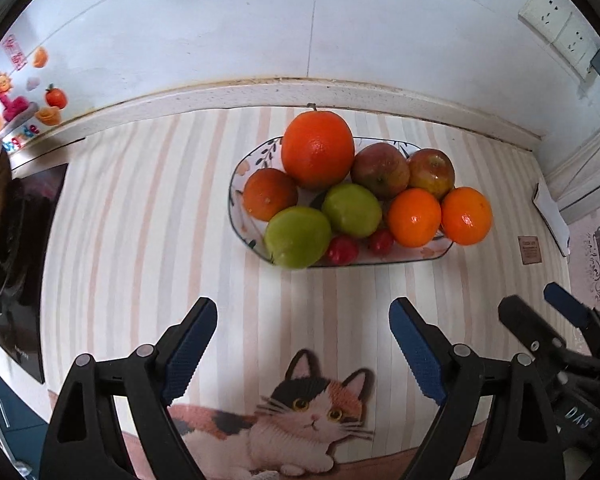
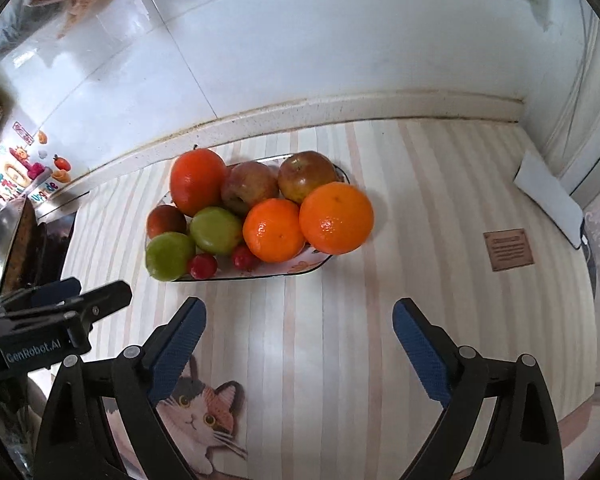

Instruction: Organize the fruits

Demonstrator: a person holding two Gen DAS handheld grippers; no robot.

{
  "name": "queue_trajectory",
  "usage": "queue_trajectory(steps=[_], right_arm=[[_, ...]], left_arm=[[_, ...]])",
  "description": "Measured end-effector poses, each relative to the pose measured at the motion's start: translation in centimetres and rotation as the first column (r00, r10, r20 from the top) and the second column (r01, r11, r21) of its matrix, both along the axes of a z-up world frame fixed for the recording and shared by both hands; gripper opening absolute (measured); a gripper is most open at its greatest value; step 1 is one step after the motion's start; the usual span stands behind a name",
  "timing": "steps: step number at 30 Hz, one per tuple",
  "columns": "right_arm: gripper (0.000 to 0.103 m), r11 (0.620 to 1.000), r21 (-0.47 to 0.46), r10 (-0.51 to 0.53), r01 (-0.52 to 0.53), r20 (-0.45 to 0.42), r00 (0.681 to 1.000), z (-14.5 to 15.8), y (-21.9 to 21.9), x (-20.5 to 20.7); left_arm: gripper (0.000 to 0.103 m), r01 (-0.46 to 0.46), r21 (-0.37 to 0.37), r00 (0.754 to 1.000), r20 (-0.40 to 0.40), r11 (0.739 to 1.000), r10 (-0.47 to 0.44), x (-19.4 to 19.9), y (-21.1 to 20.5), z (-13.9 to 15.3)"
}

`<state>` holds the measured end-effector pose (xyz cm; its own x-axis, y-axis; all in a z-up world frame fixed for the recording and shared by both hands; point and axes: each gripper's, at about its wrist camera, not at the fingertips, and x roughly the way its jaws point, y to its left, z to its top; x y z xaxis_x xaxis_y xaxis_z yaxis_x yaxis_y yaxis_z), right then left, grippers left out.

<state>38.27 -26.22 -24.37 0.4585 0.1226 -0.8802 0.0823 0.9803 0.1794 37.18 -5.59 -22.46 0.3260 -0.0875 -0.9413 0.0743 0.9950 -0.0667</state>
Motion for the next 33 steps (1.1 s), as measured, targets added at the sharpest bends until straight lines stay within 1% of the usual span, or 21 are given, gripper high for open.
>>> queue_trajectory(steps=[6,8,12,16,23,29,33], right_arm=[[0.097,1.000,-0.017,-0.003,0.004,0.049,0.999,3.1,0.4,-3.2],[0.099,1.000,-0.022,-0.007,0.009,0.064,0.998,4.2,0.7,-4.5],[0.099,0.999,-0.030,-0.019,0.022,0.101,0.995,6.8,1.5,-7.5],[0.099,0.999,-0.029,-0.031,0.036,0.150,0.988,9.9,2.7,-11.4],[0.099,0.998,-0.037,-0.049,0.058,0.215,0.975,13.9,5.1,-18.8],[0.099,0.996,-0.046,-0.066,0.081,0.261,0.963,17.0,6.6,-25.2],[0.099,0.996,-0.049,-0.061,0.077,0.278,0.959,18.7,7.0,-28.9]], left_arm=[[0.088,0.006,0.011,0.998,0.063,1.000,-0.006,-3.3,0.7,2.8],[0.088,0.008,-0.004,0.997,0.079,1.000,-0.008,-4.8,1.1,3.7],[0.088,0.016,-0.022,0.993,0.118,1.000,-0.013,-7.6,1.9,5.8],[0.088,0.042,-0.022,0.985,0.167,0.999,-0.038,-11.0,2.6,8.0],[0.088,0.064,0.007,0.965,0.255,0.998,-0.063,-17.3,4.1,11.6],[0.088,0.054,0.001,0.952,0.303,0.999,-0.052,-22.8,5.3,13.9],[0.088,0.037,-0.008,0.949,0.314,0.999,-0.032,-26.1,5.9,15.0]])
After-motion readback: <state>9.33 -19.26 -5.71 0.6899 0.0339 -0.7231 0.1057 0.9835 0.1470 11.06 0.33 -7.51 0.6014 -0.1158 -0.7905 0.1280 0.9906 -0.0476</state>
